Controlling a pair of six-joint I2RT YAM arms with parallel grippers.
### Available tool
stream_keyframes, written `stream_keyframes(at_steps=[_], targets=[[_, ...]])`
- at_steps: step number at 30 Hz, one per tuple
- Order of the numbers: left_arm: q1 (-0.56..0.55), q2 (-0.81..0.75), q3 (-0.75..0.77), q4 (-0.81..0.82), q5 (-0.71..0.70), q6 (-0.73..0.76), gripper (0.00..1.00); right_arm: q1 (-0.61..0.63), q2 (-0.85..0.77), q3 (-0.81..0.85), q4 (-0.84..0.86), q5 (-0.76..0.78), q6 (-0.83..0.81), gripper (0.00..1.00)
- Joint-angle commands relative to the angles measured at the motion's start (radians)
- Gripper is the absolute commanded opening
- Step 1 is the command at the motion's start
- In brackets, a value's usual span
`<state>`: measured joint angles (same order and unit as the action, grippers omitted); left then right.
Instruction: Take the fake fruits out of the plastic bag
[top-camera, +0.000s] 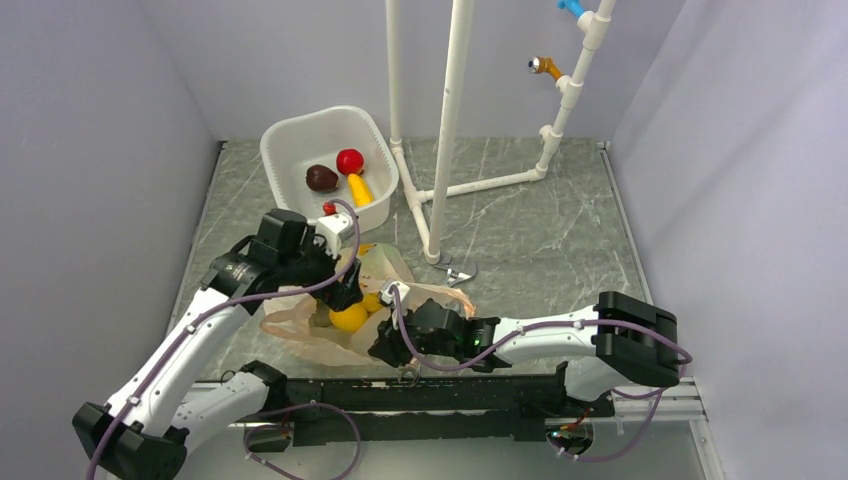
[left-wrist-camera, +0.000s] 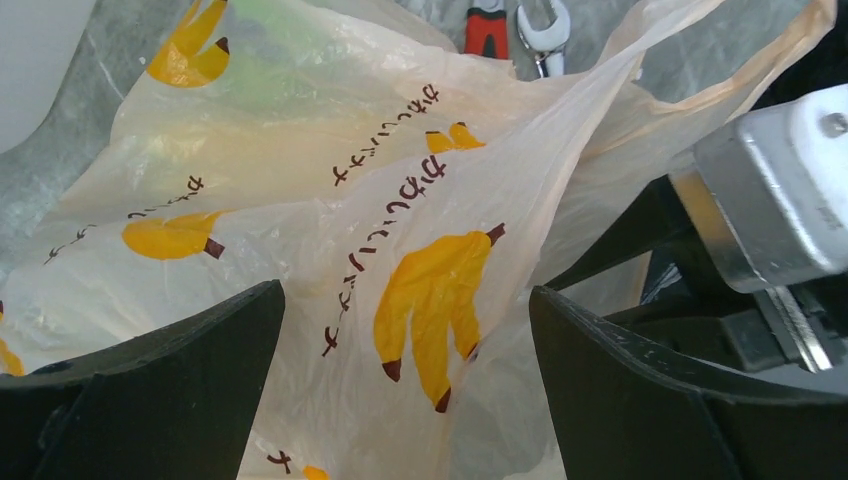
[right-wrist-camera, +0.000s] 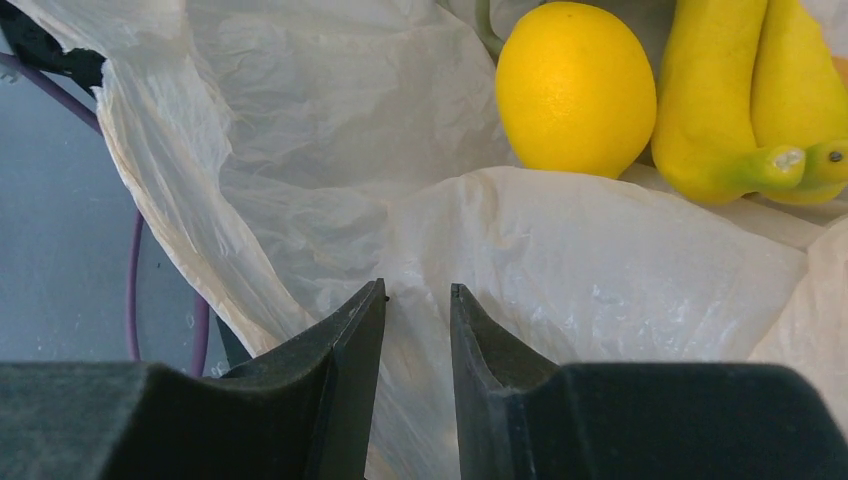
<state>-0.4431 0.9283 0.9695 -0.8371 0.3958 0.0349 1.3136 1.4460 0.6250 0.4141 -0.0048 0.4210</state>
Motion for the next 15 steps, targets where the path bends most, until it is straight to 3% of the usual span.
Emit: stream_keyframes(at_steps=[1,3,4,10,12,15], targets=[[-0.054,0.033,-0.012,0.061,-0.133,0.044,0.99,0.004,-0.012,0.006,0.065,0.028,0.01,0.33],[-0.073,0.054,-0.016,0.076,-0.224,0.027,0.98,0.004,-0.005,0.006,0.069,0.026,0.014,0.33],[-0.077,0.065,-0.012,0.077,-0.263,0.017,0.91,0.005,0.0,0.006,0.068,0.027,0.017,0.33],[-0.079,0.023,0.0,0.09,-0.508,-0.096,0.3,0.005,0.036,0.007,0.076,0.027,0.028,0.33],[-0.079,-0.035,-0.002,0.093,-0.591,-0.138,0.01,0.004,0.061,0.021,0.067,0.026,0.028,0.33],[-0.078,-0.132,0.001,0.089,-0.722,-0.193,0.0,0.004,0.102,0.042,0.066,0.022,0.024,0.33]])
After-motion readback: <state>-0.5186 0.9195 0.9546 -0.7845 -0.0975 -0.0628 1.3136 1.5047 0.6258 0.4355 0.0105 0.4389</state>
